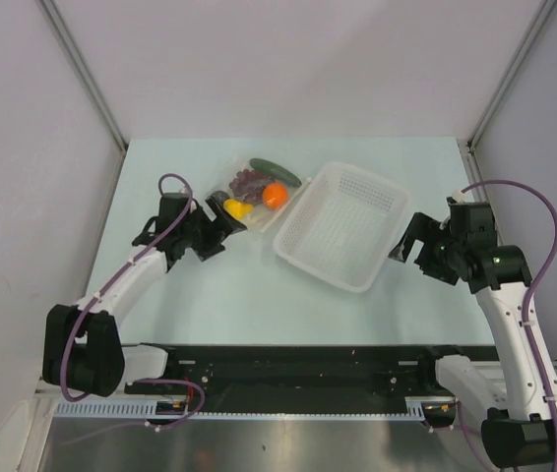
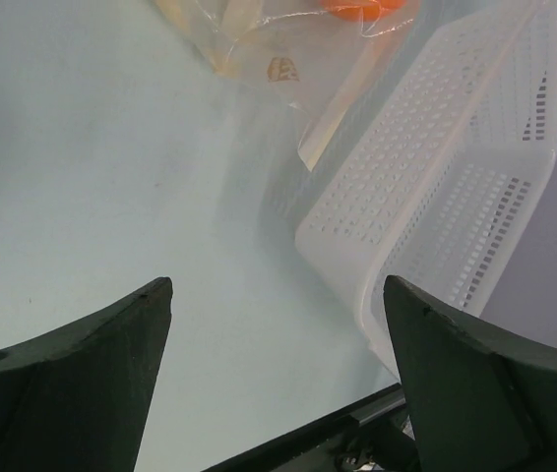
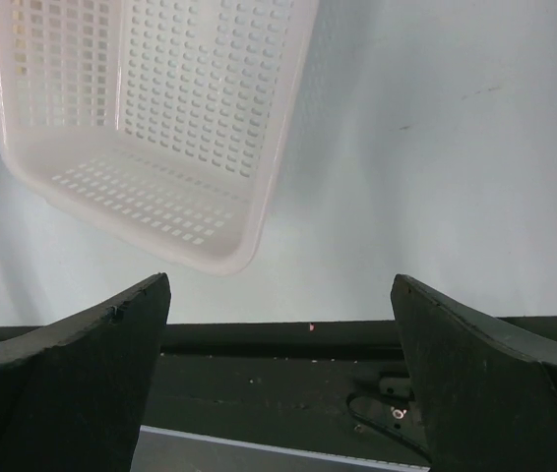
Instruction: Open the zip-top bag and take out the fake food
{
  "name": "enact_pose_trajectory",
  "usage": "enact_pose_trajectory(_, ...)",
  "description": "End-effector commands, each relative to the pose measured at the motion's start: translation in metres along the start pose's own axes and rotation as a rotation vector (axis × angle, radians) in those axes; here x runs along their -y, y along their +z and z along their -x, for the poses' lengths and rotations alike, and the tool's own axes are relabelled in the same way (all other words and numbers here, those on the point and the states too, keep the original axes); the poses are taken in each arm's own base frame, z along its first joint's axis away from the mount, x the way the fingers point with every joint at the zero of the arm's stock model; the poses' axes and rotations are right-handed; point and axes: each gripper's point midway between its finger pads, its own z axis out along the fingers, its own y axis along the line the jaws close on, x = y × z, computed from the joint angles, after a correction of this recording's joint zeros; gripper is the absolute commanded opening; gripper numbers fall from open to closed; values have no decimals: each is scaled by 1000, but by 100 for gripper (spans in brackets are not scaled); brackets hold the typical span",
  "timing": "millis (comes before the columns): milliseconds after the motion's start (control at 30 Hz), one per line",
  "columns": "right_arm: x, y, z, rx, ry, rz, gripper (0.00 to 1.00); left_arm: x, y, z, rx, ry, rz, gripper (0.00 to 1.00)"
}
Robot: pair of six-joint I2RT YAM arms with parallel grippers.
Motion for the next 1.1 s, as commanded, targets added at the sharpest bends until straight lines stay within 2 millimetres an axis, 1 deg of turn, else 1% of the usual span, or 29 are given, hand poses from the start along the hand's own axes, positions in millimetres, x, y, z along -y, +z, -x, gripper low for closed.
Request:
enact_pose_trajectory(0, -13, -5, 27, 79, -61, 22, 100, 18, 7, 9, 11, -22, -76, 92)
enact_pose_trajectory(33, -13, -4, 26, 69, -53, 21, 100, 13, 13, 4, -8, -47, -65, 92)
enact_pose_trajectory(67, -14, -3, 26, 67, -48, 20, 100, 12, 16, 3, -13, -58, -69, 92)
enact_pose_trajectory(133, -19, -2, 29, 72, -50, 41, 100, 15, 23, 1, -23, -88, -88, 92)
enact_pose_trajectory(167, -19, -1, 29, 75, -44, 43, 100, 13, 29, -2, -37, -100, -80, 91)
enact_pose_trajectory(233, -20, 1, 33, 89, -39, 46, 100, 15, 36, -3, -44, -126, -87, 91)
enact_pose_trajectory(267, -20, 2, 34, 88, -34, 42, 100, 10, 43, -7, -57, -143, -72, 91)
enact_pose_trajectory(367, -16, 8, 37, 76, -15, 0, 100, 11, 56, -9, -64, -200, -92, 91)
enact_pose_trajectory(400, -11, 9, 38, 75, -9, -31, 100, 10, 63, -8, -61, -214, -104, 91)
enact_pose_trajectory(467, -8, 13, 40, 53, -4, -63, 100, 12, 70, -7, -67, -248, -113, 92)
enact_pose_trajectory(500, -6, 14, 39, 35, -2, -77, 100, 14, 78, -4, -67, -250, -111, 92)
enact_pose_trajectory(633, -10, 19, 40, -10, -10, -54, 100, 16, 97, 2, -74, -246, -90, 92)
enact_pose_trajectory(667, -14, 20, 39, -27, -32, -28, 100, 17, 101, 4, -75, -247, -90, 92)
enact_pose_trajectory(700, -20, 19, 39, -35, -42, 14, 100, 23, 105, 9, -72, -248, -98, 92)
enact_pose_trajectory(733, -19, 18, 41, -25, -38, 9, 100, 18, 113, 7, -81, -259, -83, 91)
enact_pose_trajectory(767, -20, 18, 43, -15, -46, 14, 100, 21, 117, 9, -83, -262, -91, 89)
enact_pose_trajectory(800, -22, 16, 49, 11, -56, 27, 100, 28, 120, 11, -90, -273, -114, 88)
enact_pose_trajectory(833, -23, 16, 51, 19, -69, 28, 100, 25, 127, 9, -102, -285, -108, 86)
enact_pose_trajectory(900, -25, 17, 55, 32, -86, 40, 100, 35, 132, 14, -97, -285, -133, 82)
enact_pose_trajectory(933, -26, 18, 56, 28, -91, 44, 100, 34, 136, 13, -102, -287, -130, 79)
enact_pose_trajectory(967, -29, 19, 55, 18, -90, 57, 100, 34, 139, 14, -104, -288, -130, 71)
enact_pose_trajectory(1000, -31, 23, 56, 11, -92, 68, 100, 40, 140, 17, -108, -287, -145, 67)
enact_pose_trajectory(1033, -34, 25, 56, 7, -100, 80, 100, 42, 141, 17, -112, -287, -150, 61)
enact_pose_trajectory(1067, -36, 27, 55, 1, -101, 84, 100, 43, 143, 17, -114, -288, -159, 52)
